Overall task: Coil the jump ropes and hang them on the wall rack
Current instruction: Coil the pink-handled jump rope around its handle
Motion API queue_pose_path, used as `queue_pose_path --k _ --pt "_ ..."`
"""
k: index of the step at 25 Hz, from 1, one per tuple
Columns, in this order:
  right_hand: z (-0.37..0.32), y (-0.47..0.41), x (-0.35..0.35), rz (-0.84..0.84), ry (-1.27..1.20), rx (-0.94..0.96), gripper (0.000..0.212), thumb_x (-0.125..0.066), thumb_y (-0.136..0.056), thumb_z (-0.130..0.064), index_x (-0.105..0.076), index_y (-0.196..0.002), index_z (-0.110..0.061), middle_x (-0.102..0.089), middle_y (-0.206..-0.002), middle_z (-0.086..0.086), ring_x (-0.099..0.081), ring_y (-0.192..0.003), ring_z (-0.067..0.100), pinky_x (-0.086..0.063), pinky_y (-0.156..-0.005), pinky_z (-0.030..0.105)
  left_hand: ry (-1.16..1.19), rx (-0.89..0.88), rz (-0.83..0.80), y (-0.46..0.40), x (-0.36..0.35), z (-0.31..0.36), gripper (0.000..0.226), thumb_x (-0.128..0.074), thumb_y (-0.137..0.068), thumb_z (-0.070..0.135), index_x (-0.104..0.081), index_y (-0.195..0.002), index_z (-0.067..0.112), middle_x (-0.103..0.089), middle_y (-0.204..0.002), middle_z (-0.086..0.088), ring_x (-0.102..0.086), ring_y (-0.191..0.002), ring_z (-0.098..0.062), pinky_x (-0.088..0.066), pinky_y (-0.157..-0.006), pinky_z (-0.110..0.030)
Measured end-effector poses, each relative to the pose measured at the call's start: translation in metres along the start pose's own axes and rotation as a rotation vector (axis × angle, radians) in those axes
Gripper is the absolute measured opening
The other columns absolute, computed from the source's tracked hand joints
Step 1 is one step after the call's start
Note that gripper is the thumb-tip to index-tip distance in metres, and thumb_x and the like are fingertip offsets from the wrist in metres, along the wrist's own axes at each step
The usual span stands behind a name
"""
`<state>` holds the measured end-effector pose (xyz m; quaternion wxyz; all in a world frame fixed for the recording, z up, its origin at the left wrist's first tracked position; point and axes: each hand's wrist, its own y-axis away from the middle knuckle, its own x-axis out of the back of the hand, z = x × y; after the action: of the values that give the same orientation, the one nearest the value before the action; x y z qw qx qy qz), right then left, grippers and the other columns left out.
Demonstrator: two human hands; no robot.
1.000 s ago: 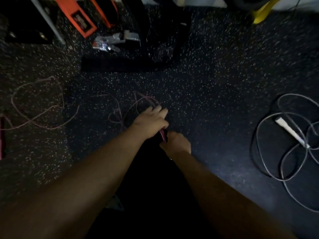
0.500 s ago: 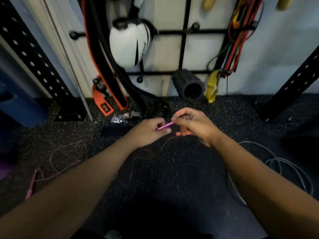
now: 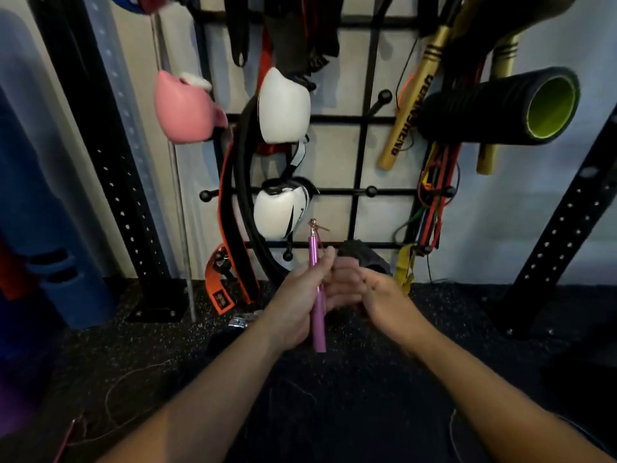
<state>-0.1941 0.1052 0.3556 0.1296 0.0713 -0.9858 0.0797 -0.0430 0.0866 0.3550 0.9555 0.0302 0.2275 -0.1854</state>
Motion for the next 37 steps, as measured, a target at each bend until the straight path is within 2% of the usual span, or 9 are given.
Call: queue_pose_path --k 3,8,15,18,22,24,28,33,37 --pt "0.0 -0.001 0.002 0.042 0.091 0.022 0.033 -0.045 -0.109 -0.025 -0.067 -0.092 -0.008 -0.053 -0.059 0.0 -0.044 -0.046 0.016 -0.036 -0.043 0.021 0.169 -0.11 -0.031 -0.004 0.004 0.013 0.039 -0.042 -0.107 0.026 -0.063 -0.126 -0.002 -0.072 -0.122 -0.021 -0.07 -0.115 -0.028 -0.057 -0.096 -0.035" --pt "0.021 -0.001 -0.009 -0.173 0.347 0.074 0.028 -0.046 -0.108 -0.035 -0.071 -0.102 -0.024 -0.051 -0.058 -0.009 -0.047 -0.051 0.001 -0.038 -0.052 0.019 0.259 -0.233 0.005 -0.026 0.023 0.017 0.044 -0.041 -0.107 0.026 -0.05 -0.142 0.001 -0.063 -0.139 -0.015 -0.056 -0.134 -0.024 -0.04 -0.115 -0.037" --pt "-0.019 -0.005 0.031 -0.176 0.594 0.143 0.008 -0.071 -0.093 -0.033 -0.076 -0.087 -0.032 -0.072 -0.077 -0.008 -0.065 -0.064 0.003 -0.056 -0.061 0.023 -0.747 -0.074 -0.036 -0.007 0.018 -0.003 0.035 -0.047 -0.105 0.042 -0.073 -0.105 0.018 -0.08 -0.092 -0.001 -0.075 -0.092 -0.013 -0.052 -0.087 -0.022" --pt "-0.027 -0.013 0.048 -0.037 0.52 0.153 0.012 -0.079 -0.083 -0.04 -0.078 -0.082 -0.029 -0.075 -0.075 0.0 -0.067 -0.068 0.023 -0.057 -0.067 0.042 -0.643 -0.011 -0.085 -0.005 0.008 0.001 0.049 -0.043 -0.101 0.051 -0.068 -0.101 0.009 -0.073 -0.067 -0.006 -0.072 -0.064 -0.022 -0.052 -0.073 -0.019" --pt "-0.023 -0.017 0.058 -0.033 0.414 0.203 0.01 -0.072 -0.09 -0.035 -0.077 -0.094 -0.027 -0.077 -0.088 0.003 -0.071 -0.081 0.02 -0.06 -0.078 0.039 -0.506 0.041 -0.173 -0.007 0.006 0.011 0.029 -0.059 -0.097 0.036 -0.067 -0.093 0.009 -0.061 -0.057 0.001 -0.05 -0.037 -0.009 -0.044 -0.045 -0.023" --pt "-0.02 -0.02 0.056 0.054 0.342 0.217 0.012 -0.074 -0.09 -0.031 -0.074 -0.092 -0.019 -0.071 -0.073 0.012 -0.06 -0.058 0.017 -0.052 -0.057 0.03 -0.398 0.058 -0.192 -0.007 0.003 0.013 0.024 -0.056 -0.1 0.028 -0.07 -0.1 0.009 -0.07 -0.069 -0.002 -0.053 -0.04 -0.007 -0.041 -0.039 -0.017" --pt "-0.012 -0.021 0.051 0.082 0.273 0.199 0.013 -0.064 -0.1 -0.024 -0.071 -0.1 -0.012 -0.063 -0.069 0.018 -0.049 -0.055 0.038 -0.044 -0.05 0.046 -0.205 0.051 -0.224 -0.007 0.005 0.017 0.026 -0.052 -0.102 0.018 -0.071 -0.111 0.005 -0.079 -0.091 -0.014 -0.077 -0.083 -0.022 -0.061 -0.07 -0.026" --pt "-0.011 -0.018 0.05 0.278 0.241 0.171 0.034 -0.073 -0.089 -0.043 -0.07 -0.078 -0.011 -0.064 -0.053 0.004 -0.048 -0.042 0.017 -0.04 -0.041 0.026 -0.317 -0.002 -0.112 -0.007 0.009 0.013 0.035 -0.056 -0.098 0.039 -0.075 -0.093 0.01 -0.052 -0.048 0.0 -0.041 -0.033 -0.007 -0.036 -0.036 -0.018" --pt "-0.007 -0.021 0.046 0.126 0.203 0.169 0.025 -0.055 -0.104 -0.031 -0.076 -0.095 -0.021 -0.071 -0.084 0.026 -0.064 -0.073 0.049 -0.055 -0.066 0.06 -0.235 0.012 -0.24 -0.003 0.002 0.013 0.027 -0.055 -0.098 0.027 -0.074 -0.105 0.007 -0.073 -0.074 -0.007 -0.071 -0.065 -0.017 -0.059 -0.066 -0.027"
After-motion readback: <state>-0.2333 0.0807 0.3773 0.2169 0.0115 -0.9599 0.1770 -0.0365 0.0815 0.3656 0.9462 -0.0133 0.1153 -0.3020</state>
